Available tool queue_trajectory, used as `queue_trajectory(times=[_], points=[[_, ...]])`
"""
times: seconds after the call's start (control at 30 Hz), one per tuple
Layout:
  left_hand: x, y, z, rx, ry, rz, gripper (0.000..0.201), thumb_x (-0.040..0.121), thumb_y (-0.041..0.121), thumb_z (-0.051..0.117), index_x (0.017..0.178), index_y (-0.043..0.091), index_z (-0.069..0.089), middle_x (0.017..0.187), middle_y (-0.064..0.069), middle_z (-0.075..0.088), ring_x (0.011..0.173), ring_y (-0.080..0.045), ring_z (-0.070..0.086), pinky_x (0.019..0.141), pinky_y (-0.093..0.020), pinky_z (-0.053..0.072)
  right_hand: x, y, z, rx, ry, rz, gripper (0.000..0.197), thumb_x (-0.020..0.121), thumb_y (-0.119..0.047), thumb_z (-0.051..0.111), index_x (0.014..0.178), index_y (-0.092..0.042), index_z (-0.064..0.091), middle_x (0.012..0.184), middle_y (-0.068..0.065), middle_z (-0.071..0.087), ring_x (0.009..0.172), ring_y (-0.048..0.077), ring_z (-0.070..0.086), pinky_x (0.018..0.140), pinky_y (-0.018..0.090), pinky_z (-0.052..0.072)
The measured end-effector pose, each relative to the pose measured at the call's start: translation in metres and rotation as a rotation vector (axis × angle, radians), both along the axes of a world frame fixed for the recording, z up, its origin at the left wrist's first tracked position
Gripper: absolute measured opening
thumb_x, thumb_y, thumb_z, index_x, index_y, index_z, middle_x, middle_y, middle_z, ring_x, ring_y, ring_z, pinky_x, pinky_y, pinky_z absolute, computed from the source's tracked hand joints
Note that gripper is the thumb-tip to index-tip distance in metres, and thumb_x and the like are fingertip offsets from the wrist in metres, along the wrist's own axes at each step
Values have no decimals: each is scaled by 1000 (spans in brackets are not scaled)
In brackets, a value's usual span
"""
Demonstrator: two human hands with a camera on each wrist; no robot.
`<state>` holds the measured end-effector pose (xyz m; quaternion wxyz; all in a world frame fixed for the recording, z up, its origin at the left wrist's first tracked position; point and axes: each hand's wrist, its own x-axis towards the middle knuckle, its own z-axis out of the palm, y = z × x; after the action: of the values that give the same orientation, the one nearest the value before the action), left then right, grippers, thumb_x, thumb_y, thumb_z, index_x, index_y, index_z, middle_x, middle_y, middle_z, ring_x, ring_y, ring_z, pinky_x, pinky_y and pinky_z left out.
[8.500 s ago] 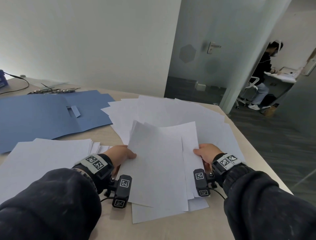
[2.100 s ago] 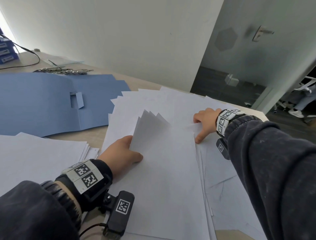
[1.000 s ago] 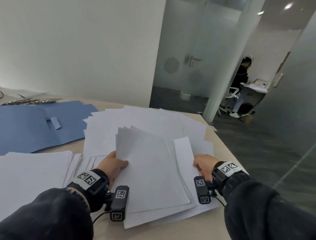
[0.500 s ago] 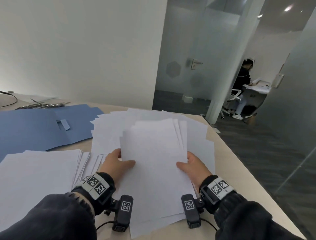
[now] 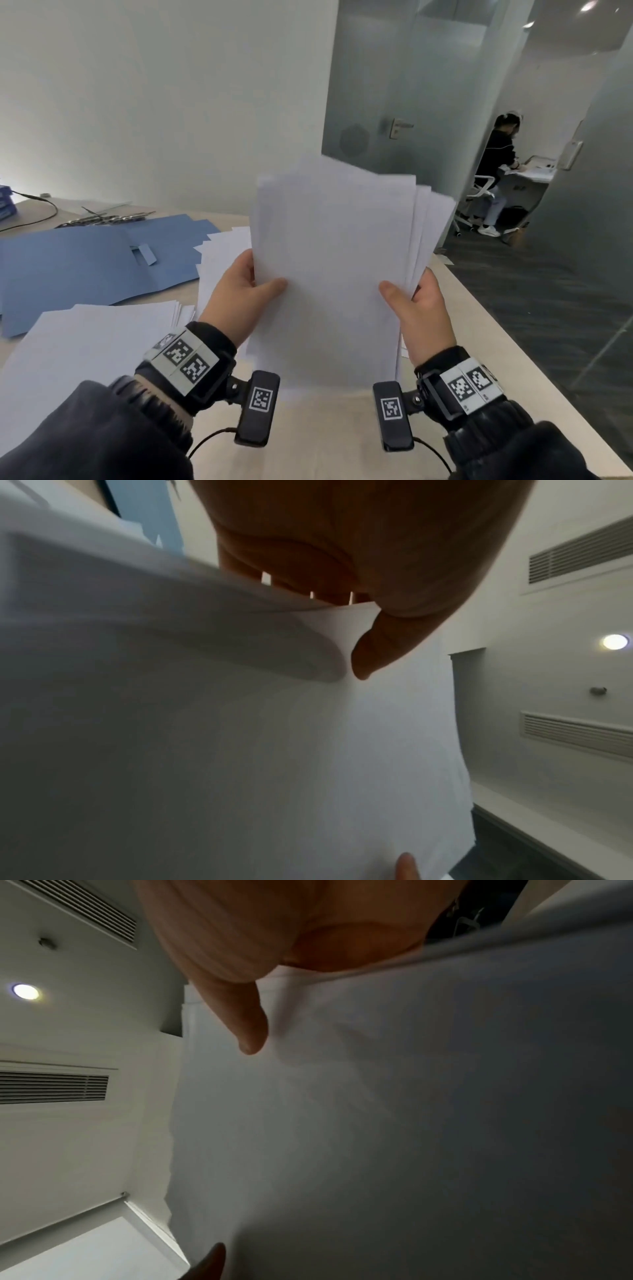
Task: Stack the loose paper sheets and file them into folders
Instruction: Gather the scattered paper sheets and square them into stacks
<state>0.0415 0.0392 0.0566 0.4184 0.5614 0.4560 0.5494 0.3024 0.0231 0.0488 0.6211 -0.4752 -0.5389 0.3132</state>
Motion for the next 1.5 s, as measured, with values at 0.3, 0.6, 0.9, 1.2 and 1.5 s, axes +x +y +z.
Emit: queue_trajectory(times=[0.3,0.6,0.9,1.2,1.5], points=[[13,-10,-13,70,153,126,28,97,6,58,114,27,65,102,9,75,95,-11,71,86,-35,57,-4,-11,0,35,-52,-47,29,93,-15,68,113,-33,57,109,-13,72,101,6,69,92,39,57],[5,3,-65,-245,376,180,26,93,16,55,115,29,58,102,7,70,89,-17,68,79,-36,57,6,5,-62,-537,-187,208,82,74,-49,85,139,-24,43,129,3,65,119,21,63,104,48,50],[-10,-3,-80,-393,249,207,34,89,18,66,121,24,58,104,1,71,87,-21,71,76,-36,56,2,2,-72,-677,-217,404,54,80,-2,79,128,-13,58,116,6,74,106,26,71,89,44,58],[-17,-10,-80,-679,-120,-17,53,83,2,74,128,16,51,109,-20,69,89,-39,72,76,-48,60,6,-2,-68,-600,-47,177,12,94,-5,65,105,-7,69,108,16,75,88,29,74,79,43,60],[-5,-5,-62,-315,-9,43,21,84,19,74,105,19,71,96,-4,79,90,-32,76,90,-56,59,3,-5,-48,-468,35,245,23,94,-10,67,118,-10,68,111,9,76,105,32,71,98,52,53]])
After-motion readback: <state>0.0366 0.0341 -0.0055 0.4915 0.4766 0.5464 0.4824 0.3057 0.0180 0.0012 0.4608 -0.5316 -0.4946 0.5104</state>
